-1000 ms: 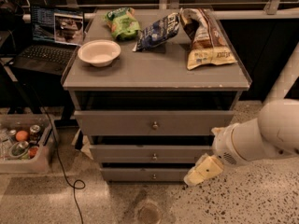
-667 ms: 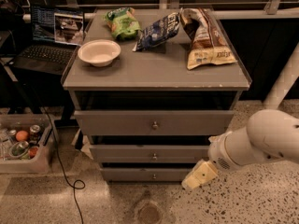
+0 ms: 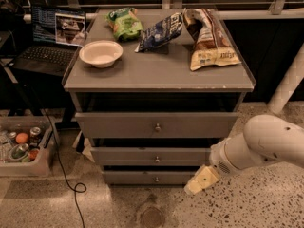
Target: Open bottom drawer
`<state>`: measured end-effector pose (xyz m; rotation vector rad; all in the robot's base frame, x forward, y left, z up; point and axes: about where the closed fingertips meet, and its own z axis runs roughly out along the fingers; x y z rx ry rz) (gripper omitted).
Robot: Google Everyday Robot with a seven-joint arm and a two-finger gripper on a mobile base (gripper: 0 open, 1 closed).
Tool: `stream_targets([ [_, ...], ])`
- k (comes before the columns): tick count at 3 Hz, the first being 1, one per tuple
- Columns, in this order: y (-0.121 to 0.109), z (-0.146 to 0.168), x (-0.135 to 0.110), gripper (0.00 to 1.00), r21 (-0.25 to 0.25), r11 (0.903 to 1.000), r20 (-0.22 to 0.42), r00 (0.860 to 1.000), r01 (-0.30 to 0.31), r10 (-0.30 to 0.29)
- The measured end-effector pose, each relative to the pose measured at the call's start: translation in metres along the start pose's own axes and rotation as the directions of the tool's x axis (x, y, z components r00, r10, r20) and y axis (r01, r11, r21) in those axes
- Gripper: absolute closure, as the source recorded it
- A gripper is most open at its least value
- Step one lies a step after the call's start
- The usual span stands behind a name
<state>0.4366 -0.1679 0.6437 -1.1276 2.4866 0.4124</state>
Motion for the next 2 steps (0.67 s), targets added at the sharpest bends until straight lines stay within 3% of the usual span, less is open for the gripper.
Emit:
stream_targets([
  [1, 0.008, -0.002, 0.007, 0.0, -0.004, 0.9998, 0.011, 1.0, 0.018, -0.017],
  [2, -0.002, 0.018, 0.023, 0.0, -0.018, 0.9995, 0.03, 0.999, 0.025, -0.024],
])
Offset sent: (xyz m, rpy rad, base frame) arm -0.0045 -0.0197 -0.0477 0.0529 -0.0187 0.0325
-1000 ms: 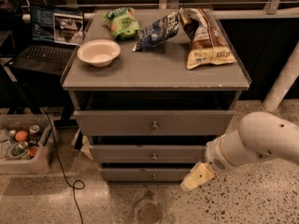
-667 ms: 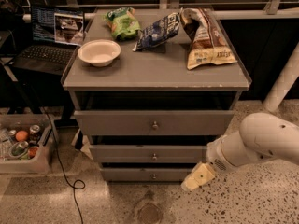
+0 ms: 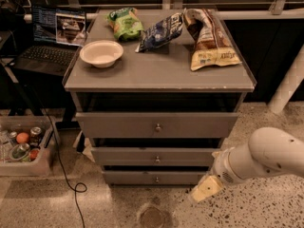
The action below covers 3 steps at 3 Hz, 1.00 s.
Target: Open bottom drawer
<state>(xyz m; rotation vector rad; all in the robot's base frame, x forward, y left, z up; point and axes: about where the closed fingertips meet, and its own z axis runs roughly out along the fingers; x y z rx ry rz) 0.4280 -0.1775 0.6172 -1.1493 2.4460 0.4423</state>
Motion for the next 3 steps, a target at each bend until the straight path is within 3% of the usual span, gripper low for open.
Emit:
stream_targets([
  [2, -0.024, 0.037, 0.009, 0.0, 0.09, 0.9954, 0.063, 0.998, -0.033, 0.028],
  [3, -0.039, 0.064, 0.011, 0.0, 0.13, 0.9892, 0.044, 0.997, -0.067, 0.062],
])
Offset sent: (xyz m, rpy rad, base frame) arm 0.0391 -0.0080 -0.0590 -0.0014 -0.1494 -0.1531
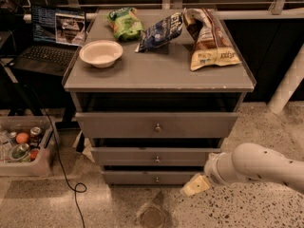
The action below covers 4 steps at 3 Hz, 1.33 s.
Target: Open bottom drawer
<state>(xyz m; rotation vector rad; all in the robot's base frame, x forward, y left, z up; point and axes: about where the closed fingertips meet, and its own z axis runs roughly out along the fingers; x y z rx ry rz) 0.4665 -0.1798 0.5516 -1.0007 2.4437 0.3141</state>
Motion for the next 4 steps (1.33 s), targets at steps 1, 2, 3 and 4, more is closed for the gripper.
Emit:
stream_targets([
  [1, 0.0, 0.0, 0.0, 0.03, 0.0, 1.0, 0.0, 1.0, 0.0, 0.0],
  [2, 0.0, 0.0, 0.0, 0.25, 0.0, 1.0, 0.0, 1.0, 0.0, 0.0],
  [3, 0.0, 0.0, 0.0, 0.48, 0.0, 1.0, 0.0, 1.0, 0.0, 0.0],
  [4, 0.0001, 0.0, 0.0, 0.72, 0.0, 1.0, 0.0, 1.0, 0.0, 0.0],
])
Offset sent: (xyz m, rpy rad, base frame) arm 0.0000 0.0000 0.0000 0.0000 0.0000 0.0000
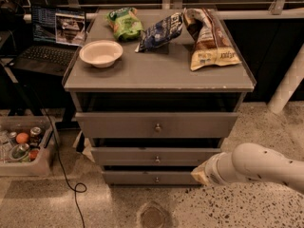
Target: Open bottom drawer
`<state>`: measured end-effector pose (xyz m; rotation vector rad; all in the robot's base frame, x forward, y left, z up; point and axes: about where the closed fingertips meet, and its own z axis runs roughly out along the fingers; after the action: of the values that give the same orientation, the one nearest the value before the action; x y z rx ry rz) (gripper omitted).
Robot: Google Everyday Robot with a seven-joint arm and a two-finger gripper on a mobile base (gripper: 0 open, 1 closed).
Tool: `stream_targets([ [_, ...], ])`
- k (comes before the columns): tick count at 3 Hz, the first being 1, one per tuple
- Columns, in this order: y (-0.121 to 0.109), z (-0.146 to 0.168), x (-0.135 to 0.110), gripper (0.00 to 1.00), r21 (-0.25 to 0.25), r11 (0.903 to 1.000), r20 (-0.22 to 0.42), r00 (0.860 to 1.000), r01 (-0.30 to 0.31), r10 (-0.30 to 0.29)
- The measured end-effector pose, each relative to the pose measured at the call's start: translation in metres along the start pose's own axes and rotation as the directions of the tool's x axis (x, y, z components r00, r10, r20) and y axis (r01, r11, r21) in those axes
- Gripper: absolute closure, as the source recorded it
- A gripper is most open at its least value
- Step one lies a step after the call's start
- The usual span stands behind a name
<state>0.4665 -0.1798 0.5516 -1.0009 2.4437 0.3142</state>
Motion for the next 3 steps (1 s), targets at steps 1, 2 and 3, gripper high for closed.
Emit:
stream_targets([
  [1, 0.0, 0.0, 0.0, 0.95, 0.0, 1.0, 0.0, 1.0, 0.001, -0.001],
  [2, -0.001, 0.011, 0.006, 1.0, 0.018, 0.9998, 0.01, 1.0, -0.011, 0.011],
  [3, -0.001, 0.047, 0.022, 1.0, -0.004, 0.9991, 0.074, 0.996, -0.043, 0.043],
])
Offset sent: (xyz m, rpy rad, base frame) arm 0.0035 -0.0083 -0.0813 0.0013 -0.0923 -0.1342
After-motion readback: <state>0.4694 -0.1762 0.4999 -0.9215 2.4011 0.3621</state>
